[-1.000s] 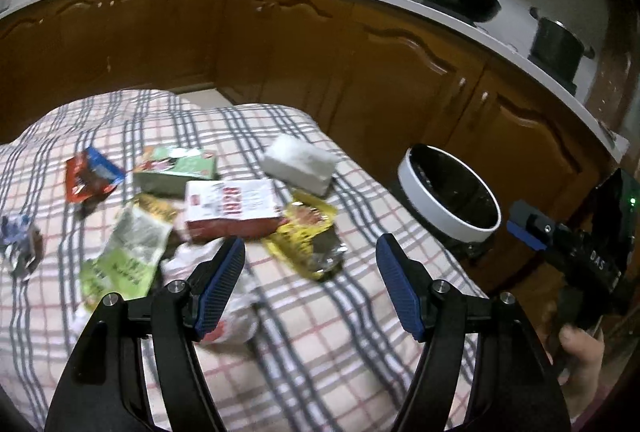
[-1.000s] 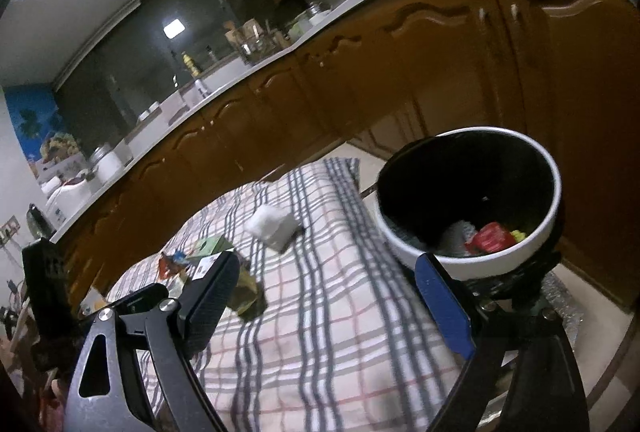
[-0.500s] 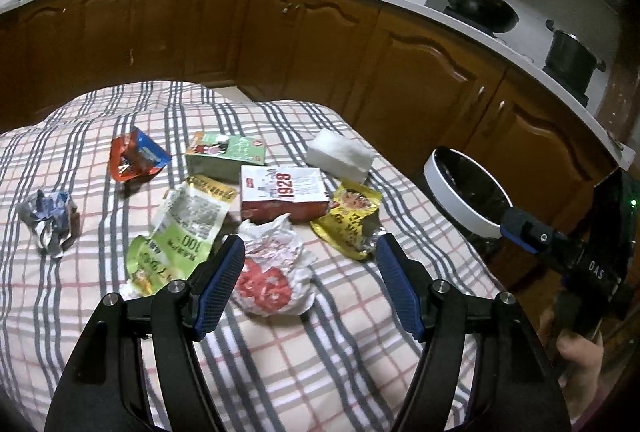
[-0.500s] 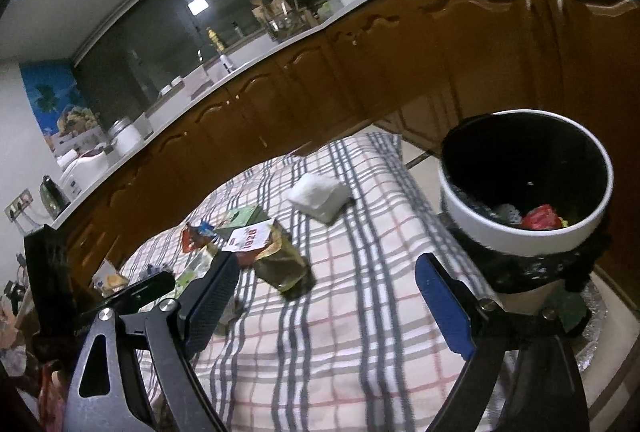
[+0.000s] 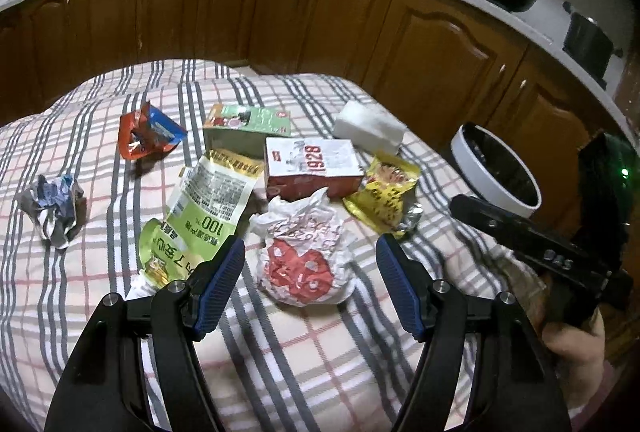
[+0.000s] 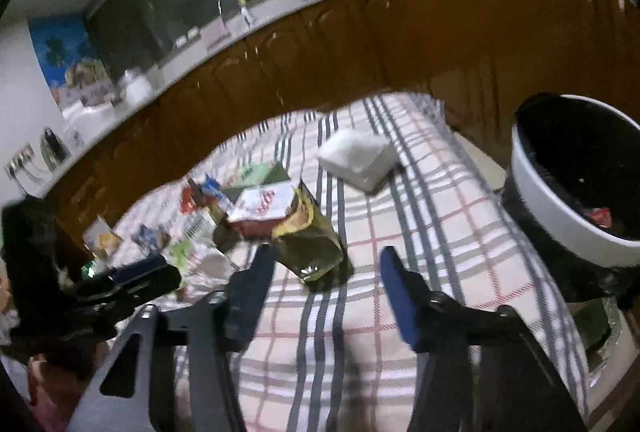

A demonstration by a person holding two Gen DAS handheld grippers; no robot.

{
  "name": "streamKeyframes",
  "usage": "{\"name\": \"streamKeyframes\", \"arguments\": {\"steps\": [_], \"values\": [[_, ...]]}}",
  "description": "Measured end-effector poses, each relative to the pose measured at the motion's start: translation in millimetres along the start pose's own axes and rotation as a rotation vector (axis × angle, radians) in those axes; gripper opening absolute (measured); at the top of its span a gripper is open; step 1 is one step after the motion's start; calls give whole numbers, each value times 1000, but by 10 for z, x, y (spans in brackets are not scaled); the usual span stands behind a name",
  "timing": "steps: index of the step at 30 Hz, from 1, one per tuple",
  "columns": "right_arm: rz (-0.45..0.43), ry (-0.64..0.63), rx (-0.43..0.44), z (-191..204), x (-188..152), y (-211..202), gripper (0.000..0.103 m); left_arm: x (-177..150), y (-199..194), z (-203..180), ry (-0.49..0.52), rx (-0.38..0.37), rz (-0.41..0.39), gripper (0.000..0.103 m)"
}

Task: Collect trash
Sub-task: 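Grasp the red-printed white bag with the left tool while the right tool grasps the yellow chip bag, then carry both bags over the bin and open both tools to release them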

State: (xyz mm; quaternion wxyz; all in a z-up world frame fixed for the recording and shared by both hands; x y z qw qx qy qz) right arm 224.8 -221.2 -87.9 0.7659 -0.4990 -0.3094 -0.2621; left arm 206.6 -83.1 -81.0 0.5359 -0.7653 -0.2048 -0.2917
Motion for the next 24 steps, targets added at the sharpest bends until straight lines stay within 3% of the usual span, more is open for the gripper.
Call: {"name": "streamKeyframes", "arguments": {"steps": [6,7,8,9,10,11,17,24], "values": [[75,-24,-19,-29,-21,381,36,-22,213,54,18,37,35,66],[83,-29,-19,-29,-22,433,31,-30,240,53,21,33,43,60],[89,-32,-14,-28,-24,464,22,-36,263,43,26,26,51,44],[93,-32,-8,-21,-27,476,9,-43,292,18,33,16,62,42],[96,-32,-3,-17,-31,484,4,-39,290,1,45,22,54,41],[91,-35,-1,-10,-32,470,1,-35,280,-24,57,23,50,32],[35,-49,14,-2,13,199,0,7,215,-171,86,-12,34,26],[-29,-1,-26,-290,60,-239,0,112,78,-444,98,-93,9,26]]}}
Point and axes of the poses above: each gripper's, at about its wrist camera, not at the fingertips, and y roughly the way its jaws point, z to its left, x to its top, the point moved 7 cm from there along y, roughly the way its jaws point, and after that the axes turned 4 degrees about -y, right-handed, at the moved point
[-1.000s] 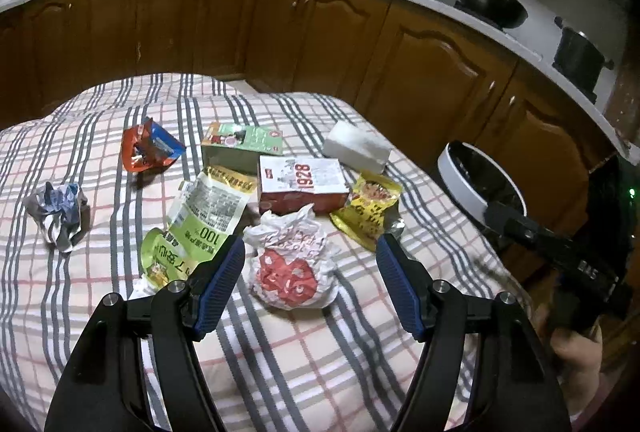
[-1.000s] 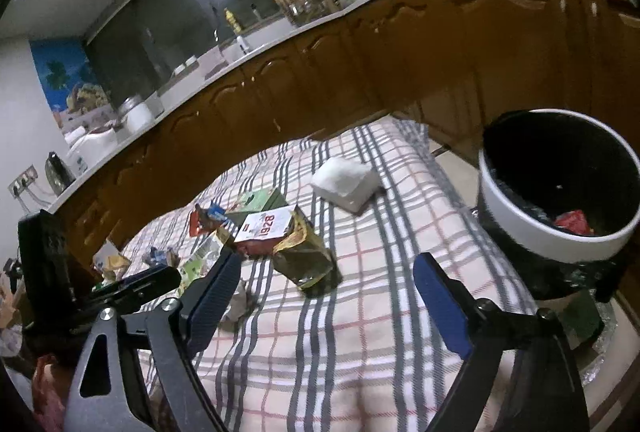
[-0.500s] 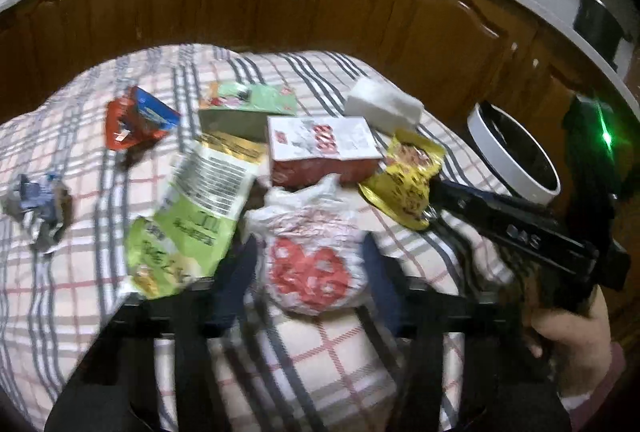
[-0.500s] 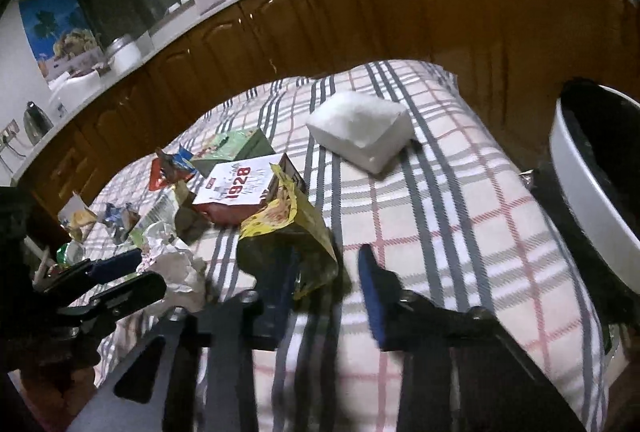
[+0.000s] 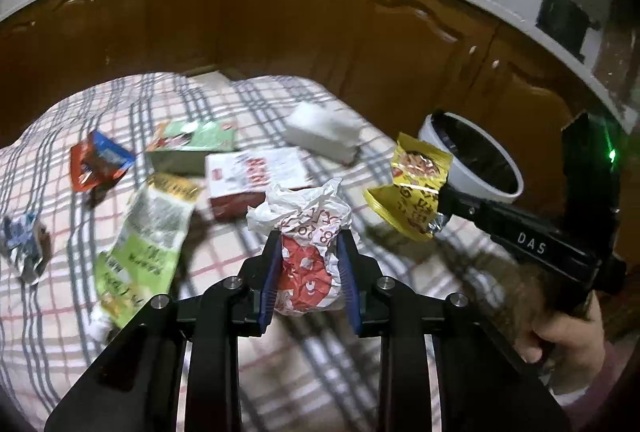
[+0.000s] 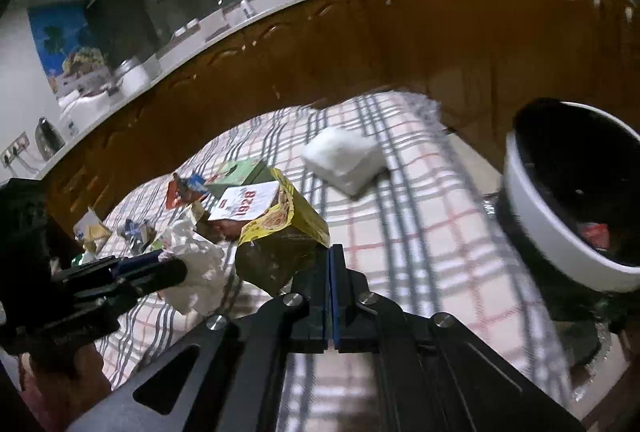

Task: Collect trash
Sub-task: 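Carry both bags over the bin and open both tools to release them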

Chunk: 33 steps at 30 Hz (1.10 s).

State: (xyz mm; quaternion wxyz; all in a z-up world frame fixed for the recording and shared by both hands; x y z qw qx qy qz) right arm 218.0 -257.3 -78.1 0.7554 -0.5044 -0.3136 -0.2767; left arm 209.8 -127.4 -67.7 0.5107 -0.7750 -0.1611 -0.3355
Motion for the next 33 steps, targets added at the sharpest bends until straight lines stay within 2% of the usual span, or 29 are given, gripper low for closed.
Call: {"name": "streamKeyframes", "arguments": {"steps": [6,16,33], "values": [[-54,49,-60,-315,48,-339,0,99,53,-357,35,-73,4,26],[-121,115,-158,-843,108,-774,0,251,142,-906,109,-146,-1,26],[-152,188,-255,-1418,128,-1001,0,531,503,-1591,203,-218,34,26]]}}
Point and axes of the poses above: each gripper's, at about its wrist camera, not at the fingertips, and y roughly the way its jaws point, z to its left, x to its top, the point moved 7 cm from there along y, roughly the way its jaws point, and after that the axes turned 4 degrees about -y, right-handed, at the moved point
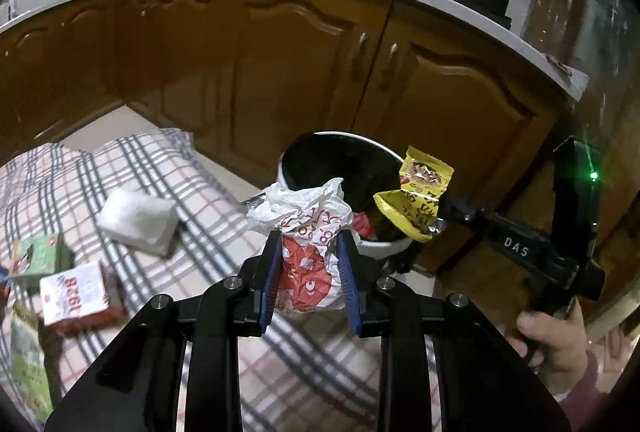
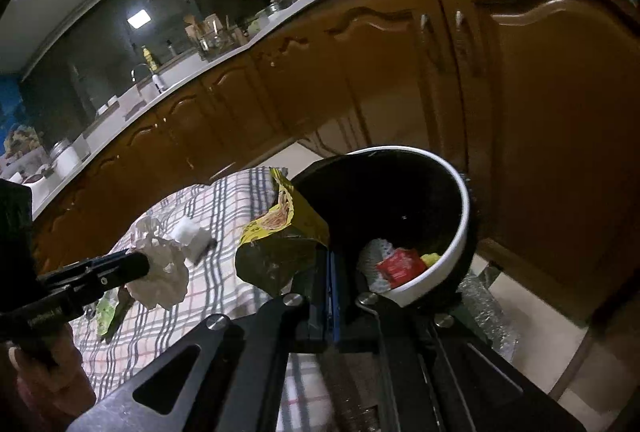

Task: Collect trash
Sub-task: 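Carry both bags over the bin and open both tools to release them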

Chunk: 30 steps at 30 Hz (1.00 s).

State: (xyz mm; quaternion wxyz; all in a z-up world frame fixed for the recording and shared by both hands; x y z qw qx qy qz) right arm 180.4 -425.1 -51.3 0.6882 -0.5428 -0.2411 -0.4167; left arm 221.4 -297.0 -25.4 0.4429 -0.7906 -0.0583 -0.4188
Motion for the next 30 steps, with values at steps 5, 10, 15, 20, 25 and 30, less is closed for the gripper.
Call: {"name": "streamKeyframes", "arguments": {"steps": [5,10,15,20,25,30], "values": [[9,15,-27,-140,55,62,0,143,196,-116,9,-23,22,26],[23,16,-50,-264,144,140,0,299,448,-212,20,-30,53,26],[43,5,-78,-362,198,216,0,415,694,-257,22,-34,90,26],[73,4,-101,-513,246,332,1,516,913,-311,37,-29,119,26],[101,-2,-109,-583,260,457,1,535,1186,-328,43,-11,165,27],[120,12,-104,-636,222,539,8,480,1337,-333,44,13,200,37]]}}
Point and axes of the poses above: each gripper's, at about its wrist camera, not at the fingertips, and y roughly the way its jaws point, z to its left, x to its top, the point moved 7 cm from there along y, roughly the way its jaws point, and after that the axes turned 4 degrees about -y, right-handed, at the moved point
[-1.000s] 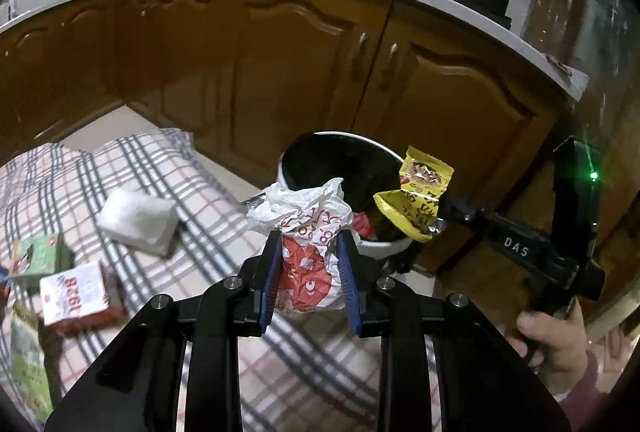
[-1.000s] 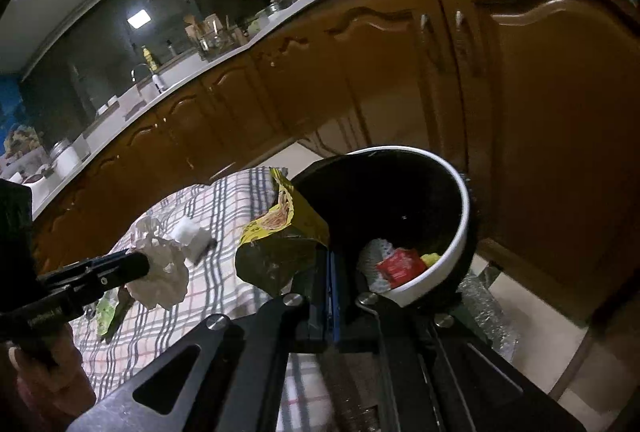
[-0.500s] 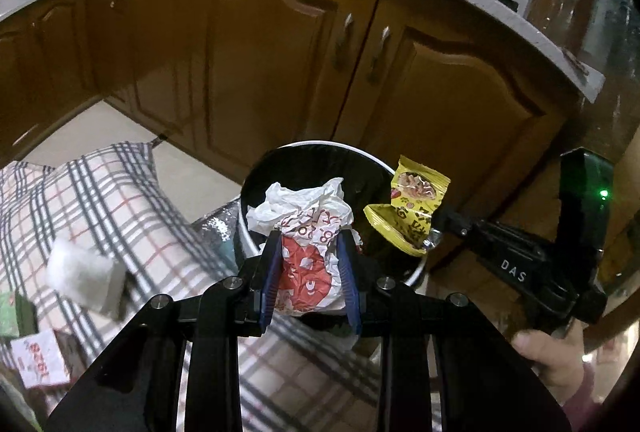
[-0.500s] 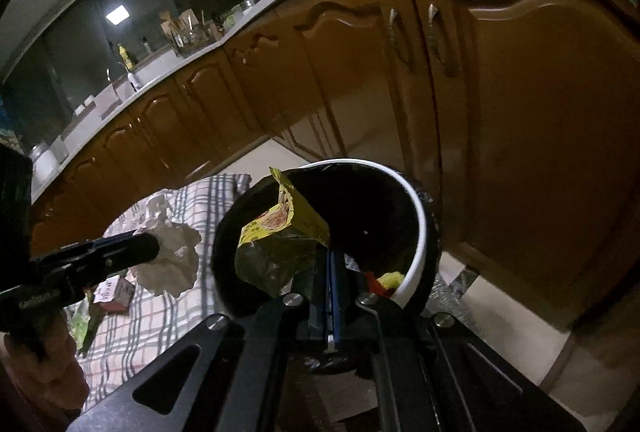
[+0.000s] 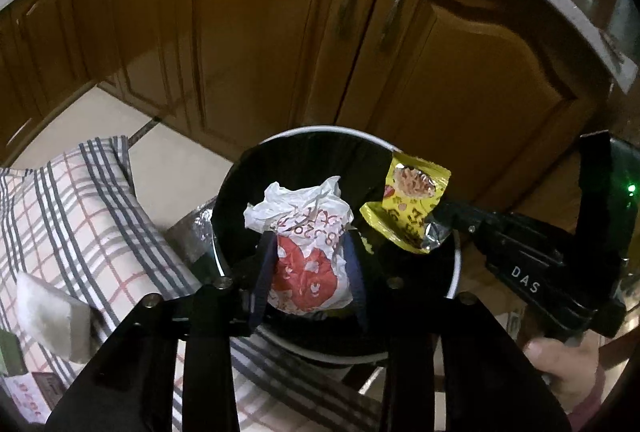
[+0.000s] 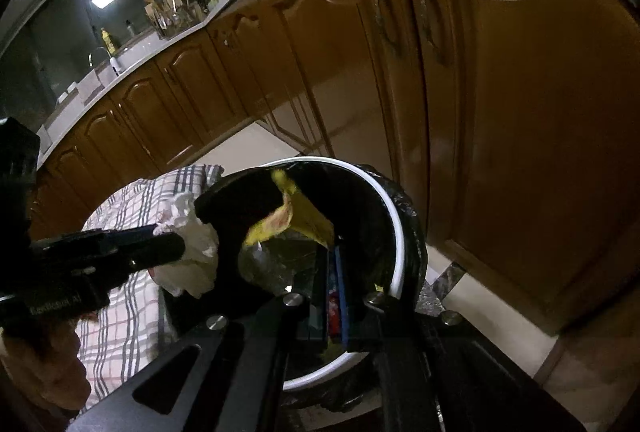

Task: Collect trash
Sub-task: 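Carry both bags over the bin and open both tools to release them, then move both open tools back over the table toward the remaining trash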

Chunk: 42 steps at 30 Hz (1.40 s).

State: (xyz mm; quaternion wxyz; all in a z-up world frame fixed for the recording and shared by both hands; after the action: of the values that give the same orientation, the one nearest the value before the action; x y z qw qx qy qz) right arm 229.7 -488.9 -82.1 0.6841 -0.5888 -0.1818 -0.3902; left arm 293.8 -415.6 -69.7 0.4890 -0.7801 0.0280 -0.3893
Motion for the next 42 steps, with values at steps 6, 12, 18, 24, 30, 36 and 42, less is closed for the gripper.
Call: {"name": "streamKeyframes", "arguments": {"steps": [6,12,18,24,30,36,42], "values": [[-3,16,11,-46,-17,-7,32,-25,16,27,-23,12,-8,64],[-40,38,28,-48,-10,-124,46,-100,-162,117,-49,0,-44,64],[-118,10,39,119,-23,-323,71,-265,-390,323,-108,1,-84,64],[-134,-8,66,336,-87,-443,71,-461,-677,541,-140,25,-121,64],[-132,-20,102,562,-177,-500,71,-689,-983,840,-189,57,-163,64],[-130,-42,140,796,-235,-539,71,-942,-1212,1103,-235,89,-193,64],[-112,-80,183,1075,-293,-509,71,-1178,-1426,1322,-268,119,-209,64]]}}
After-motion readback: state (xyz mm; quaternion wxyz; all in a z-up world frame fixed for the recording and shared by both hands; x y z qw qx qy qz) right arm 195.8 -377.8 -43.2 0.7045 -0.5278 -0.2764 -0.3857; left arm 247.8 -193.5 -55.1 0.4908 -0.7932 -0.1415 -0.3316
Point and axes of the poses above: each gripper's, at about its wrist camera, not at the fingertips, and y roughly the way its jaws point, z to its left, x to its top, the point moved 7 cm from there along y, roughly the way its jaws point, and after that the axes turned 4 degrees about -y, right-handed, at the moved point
